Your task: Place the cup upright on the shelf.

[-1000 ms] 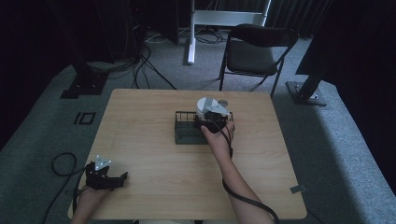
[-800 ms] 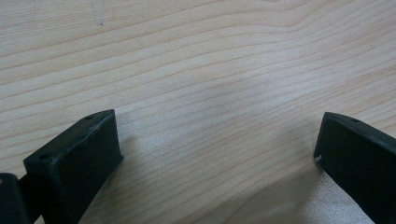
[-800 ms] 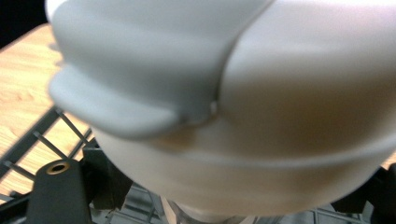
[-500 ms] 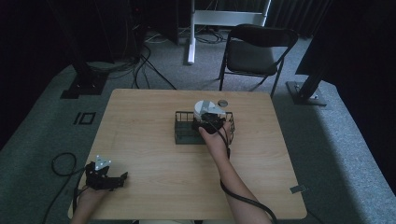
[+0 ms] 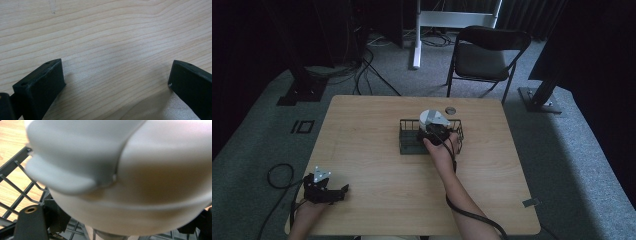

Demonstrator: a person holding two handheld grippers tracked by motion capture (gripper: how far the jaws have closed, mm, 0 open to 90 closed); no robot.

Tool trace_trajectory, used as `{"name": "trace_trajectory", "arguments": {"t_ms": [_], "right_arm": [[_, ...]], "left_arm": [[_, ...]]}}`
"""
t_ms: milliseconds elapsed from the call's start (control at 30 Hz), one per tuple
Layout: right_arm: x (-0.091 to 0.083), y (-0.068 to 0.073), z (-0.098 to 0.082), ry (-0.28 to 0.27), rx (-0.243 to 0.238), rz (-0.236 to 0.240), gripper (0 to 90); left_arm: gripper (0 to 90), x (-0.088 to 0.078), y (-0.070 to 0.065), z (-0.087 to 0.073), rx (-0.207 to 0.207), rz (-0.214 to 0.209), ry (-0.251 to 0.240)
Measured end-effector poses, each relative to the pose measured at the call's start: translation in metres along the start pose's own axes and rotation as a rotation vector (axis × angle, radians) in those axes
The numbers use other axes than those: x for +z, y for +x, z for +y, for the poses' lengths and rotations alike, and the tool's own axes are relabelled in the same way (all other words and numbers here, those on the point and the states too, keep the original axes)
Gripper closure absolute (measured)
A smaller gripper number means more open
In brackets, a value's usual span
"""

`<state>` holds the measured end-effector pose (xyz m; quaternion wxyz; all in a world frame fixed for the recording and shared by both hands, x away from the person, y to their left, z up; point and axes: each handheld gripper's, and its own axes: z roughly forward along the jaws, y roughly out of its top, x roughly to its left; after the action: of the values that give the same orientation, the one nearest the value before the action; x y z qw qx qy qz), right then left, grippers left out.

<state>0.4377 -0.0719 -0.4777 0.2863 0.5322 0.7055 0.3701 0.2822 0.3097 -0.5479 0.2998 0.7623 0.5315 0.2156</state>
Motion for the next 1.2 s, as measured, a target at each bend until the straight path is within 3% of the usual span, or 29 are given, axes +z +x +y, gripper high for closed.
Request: {"name": "trace_trajectory", "arguments": {"t_ms": [100,300,500,600,700,833,1200], "right_arm": [[-0.001,0.002,-0.002,-0.006,-0.004,-0.009,18.4],[-0.001,0.000,-0.006,-0.024,0.041,-0.014,18.4],[-0.001,0.000,-0.007,-0.031,0.039,-0.016,18.3],[-0.001,-0.002,-0.007,-0.029,0.020,0.001,18.1],[-0.001,-0.005,-0.007,-0.026,0.031,0.023,17.7],[-0.003,-0.005,-0.007,-0.032,0.014,0.024,12.7],[-0.010,-0.012,-0.009,-0.096,0.000,0.100,11.7]], "left_arm": [[0.6,0.000,0.000,0.000,0.000,0.000,0.000],[0.6,0.000,0.000,0.000,0.000,0.000,0.000],[0.6,0.000,0.000,0.000,0.000,0.000,0.000],[0.6,0.000,0.000,0.000,0.000,0.000,0.000],[0.6,0.000,0.000,0.000,0.000,0.000,0.000],[0.6,0.000,0.000,0.000,0.000,0.000,0.000],[0.6,0.000,0.000,0.000,0.000,0.000,0.000]]}}
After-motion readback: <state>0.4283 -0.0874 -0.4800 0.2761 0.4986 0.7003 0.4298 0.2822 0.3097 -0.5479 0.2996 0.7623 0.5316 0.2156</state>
